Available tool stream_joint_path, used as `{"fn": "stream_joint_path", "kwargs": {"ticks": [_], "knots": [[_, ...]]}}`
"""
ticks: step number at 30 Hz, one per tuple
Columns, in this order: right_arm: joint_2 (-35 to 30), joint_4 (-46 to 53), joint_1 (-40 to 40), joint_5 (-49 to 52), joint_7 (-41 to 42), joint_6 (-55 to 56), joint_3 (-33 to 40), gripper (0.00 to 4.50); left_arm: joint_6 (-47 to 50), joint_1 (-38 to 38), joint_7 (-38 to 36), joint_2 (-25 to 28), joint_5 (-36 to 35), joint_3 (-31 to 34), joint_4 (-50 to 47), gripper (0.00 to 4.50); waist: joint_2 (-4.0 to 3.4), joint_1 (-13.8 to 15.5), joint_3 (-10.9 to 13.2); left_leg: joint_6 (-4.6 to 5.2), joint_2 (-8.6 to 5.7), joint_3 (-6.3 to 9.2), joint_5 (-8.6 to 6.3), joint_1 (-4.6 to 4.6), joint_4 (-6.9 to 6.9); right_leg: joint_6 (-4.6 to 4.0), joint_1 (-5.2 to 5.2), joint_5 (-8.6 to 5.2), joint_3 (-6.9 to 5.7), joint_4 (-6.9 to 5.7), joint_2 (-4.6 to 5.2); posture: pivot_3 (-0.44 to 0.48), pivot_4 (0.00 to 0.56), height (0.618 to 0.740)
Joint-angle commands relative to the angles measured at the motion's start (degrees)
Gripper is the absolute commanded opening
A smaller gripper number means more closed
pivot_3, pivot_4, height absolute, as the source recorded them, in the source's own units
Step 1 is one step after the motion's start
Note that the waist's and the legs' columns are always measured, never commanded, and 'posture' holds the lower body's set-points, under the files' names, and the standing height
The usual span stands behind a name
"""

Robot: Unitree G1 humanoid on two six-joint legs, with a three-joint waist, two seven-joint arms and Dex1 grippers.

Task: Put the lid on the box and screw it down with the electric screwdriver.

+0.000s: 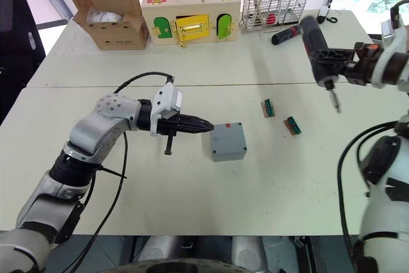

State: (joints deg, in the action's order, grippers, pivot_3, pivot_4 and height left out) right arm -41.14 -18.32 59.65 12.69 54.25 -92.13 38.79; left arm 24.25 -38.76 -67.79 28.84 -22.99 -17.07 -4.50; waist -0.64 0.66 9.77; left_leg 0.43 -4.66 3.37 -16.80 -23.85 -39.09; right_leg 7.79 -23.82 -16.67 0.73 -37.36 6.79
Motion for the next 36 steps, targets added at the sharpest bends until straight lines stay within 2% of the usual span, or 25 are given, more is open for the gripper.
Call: {"fn": "stream_joint_path", "kwargs": {"ticks": [1,3,6,13,17,20,23,28,32,36], "knots": [[13.2,22.0,-1.9,10.1,-15.3,-0.4,19.6,2.00,-0.8,-1.9,-1.9,0.3,0.1,1.0,0.9,0.00,-0.03,0.1,0.0,-0.01,-0.01,0.00,0.00,-0.03,-0.01,0.00,-0.08,0.00,0.01,-0.11,0.01,0.000,0.150,0.737],[20.0,30.4,-3.7,15.7,-23.7,-0.4,25.2,2.00,-0.7,-2.6,-2.5,0.3,0.1,1.1,1.5,0.00,-0.02,0.1,0.0,-0.05,-0.05,0.04,0.03,-0.16,-0.04,0.00,-0.40,0.00,0.02,-0.70,0.04,0.000,0.150,0.737],[22.9,35.6,-5.0,26.8,-34.4,-0.4,30.7,2.00,-0.8,-3.1,-3.3,0.4,0.3,0.9,2.0,0.00,-0.03,0.1,0.0,-0.10,-0.25,0.24,0.09,-0.47,-0.11,0.00,-0.72,0.00,0.02,-0.84,0.12,0.000,0.150,0.737],[13.3,31.5,-7.9,53.3,-52.9,-0.4,33.9,2.00,-1.0,-2.6,-3.4,-0.9,0.6,0.3,2.1,0.00,-0.04,-1.2,0.0,-0.05,-0.37,0.15,0.12,-0.46,-0.10,0.00,-0.71,0.00,0.06,-0.84,0.27,0.000,0.150,0.737],[4.7,27.7,-16.2,64.4,-60.3,-0.4,31.3,2.00,-0.8,-1.7,-3.2,-1.8,0.6,0.3,1.3,0.00,-0.03,-1.7,0.0,-0.03,-0.31,0.13,0.13,-0.45,-0.06,0.00,-0.68,0.00,0.06,-0.84,0.23,0.000,0.150,0.737],[-0.4,24.3,-20.7,74.3,-64.6,1.9,29.2,2.00,-1.2,-1.3,-2.8,-2.7,0.7,0.4,1.1,0.00,-0.03,-1.8,0.0,0.06,-0.30,0.02,0.17,-0.44,-0.06,0.00,-0.62,0.00,0.11,-0.83,0.22,0.000,0.150,0.737],[-1.9,27.2,-24.7,84.4,-66.8,9.9,23.3,2.00,-1.5,-0.6,-0.4,-4.7,0.9,1.1,1.7,0.00,-0.04,-1.9,0.0,0.15,-0.28,-0.11,0.23,-0.43,-0.06,0.01,-0.62,-0.01,0.18,-0.79,0.23,0.000,0.150,0.737],[-5.8,30.8,-37.2,95.4,-70.7,19.9,15.5,2.00,-0.9,0.4,-0.4,-4.5,0.7,1.1,0.0,0.00,-0.01,-1.5,0.0,0.18,-0.16,-0.09,0.25,-0.39,-0.07,0.02,-0.59,-0.01,0.18,-0.77,0.12,0.000,0.150,0.737],[-12.9,29.4,-46.5,100.0,-71.7,24.0,13.8,2.00,-1.2,1.2,-0.4,-4.3,0.8,0.8,-1.0,0.00,0.00,-0.9,0.0,0.24,-0.28,-0.01,0.27,-0.45,-0.12,0.02,-0.48,-0.01,0.21,-0.74,0.16,0.000,0.150,0.737],[-20.0,26.3,-54.4,98.4,-69.3,22.8,13.1,2.00,-1.2,2.2,0.6,-4.8,1.0,0.0,-3.0,0.00,0.03,-1.3,0.0,0.32,-0.34,-0.02,0.25,-0.45,-0.12,0.02,-0.40,-0.01,0.22,-0.64,0.22,0.000,0.150,0.737]]}}
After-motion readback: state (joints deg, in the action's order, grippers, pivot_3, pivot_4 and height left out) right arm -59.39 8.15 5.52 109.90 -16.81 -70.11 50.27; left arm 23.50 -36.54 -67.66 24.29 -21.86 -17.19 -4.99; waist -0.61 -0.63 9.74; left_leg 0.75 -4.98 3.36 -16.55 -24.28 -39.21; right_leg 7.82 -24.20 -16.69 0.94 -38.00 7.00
